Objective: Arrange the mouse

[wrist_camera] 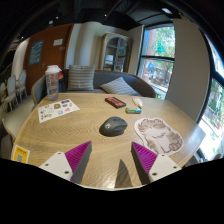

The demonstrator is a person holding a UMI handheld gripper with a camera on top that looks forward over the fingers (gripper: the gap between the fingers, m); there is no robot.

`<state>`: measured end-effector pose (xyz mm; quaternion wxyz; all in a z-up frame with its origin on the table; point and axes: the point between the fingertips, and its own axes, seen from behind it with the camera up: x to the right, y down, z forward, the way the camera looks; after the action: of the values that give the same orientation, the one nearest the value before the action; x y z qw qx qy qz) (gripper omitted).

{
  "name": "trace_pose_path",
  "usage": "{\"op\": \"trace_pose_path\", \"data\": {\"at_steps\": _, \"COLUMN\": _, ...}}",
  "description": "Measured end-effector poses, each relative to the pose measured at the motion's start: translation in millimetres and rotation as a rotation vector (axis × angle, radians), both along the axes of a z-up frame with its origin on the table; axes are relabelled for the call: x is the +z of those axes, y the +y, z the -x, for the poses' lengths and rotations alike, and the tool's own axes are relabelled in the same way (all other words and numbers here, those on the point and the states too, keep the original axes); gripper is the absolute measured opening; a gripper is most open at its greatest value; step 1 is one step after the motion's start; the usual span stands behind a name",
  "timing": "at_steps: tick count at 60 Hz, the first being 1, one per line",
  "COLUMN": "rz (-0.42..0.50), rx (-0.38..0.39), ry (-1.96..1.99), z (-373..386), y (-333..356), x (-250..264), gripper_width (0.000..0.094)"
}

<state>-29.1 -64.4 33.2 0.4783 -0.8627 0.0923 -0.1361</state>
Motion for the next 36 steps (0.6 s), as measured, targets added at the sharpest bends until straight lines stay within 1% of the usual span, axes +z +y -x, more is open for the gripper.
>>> {"op": "trace_pose_path", "data": {"at_steps": 6, "rz": 0.018, "rx": 0.004, "ry": 0.022, "z": 14, "y": 27, "x": -7, "gripper_width": 0.0819}}
{"op": "trace_pose_path", "data": {"at_steps": 14, "rz": 0.015, "rx": 0.003, "ry": 0.124, "z": 15, "y": 67, "x": -23, "gripper_width": 0.0821}}
{"op": "trace_pose_path", "data": {"at_steps": 21, "rz": 0.017, "rx": 0.006, "ry": 0.184, "z": 1, "y": 104, "x": -36, "gripper_width": 0.0822}}
{"op": "trace_pose_path", "data": {"at_steps": 26, "rz": 0.032, "rx": -0.021, "ry": 0.175, "z": -16, "y": 126, "x": -41, "gripper_width": 0.0819}}
{"op": "trace_pose_path", "data": {"at_steps": 36, "rz": 0.061, "rx": 0.011, "ry": 0.177, "z": -25, "y": 166, "x": -41, "gripper_width": 0.0819}}
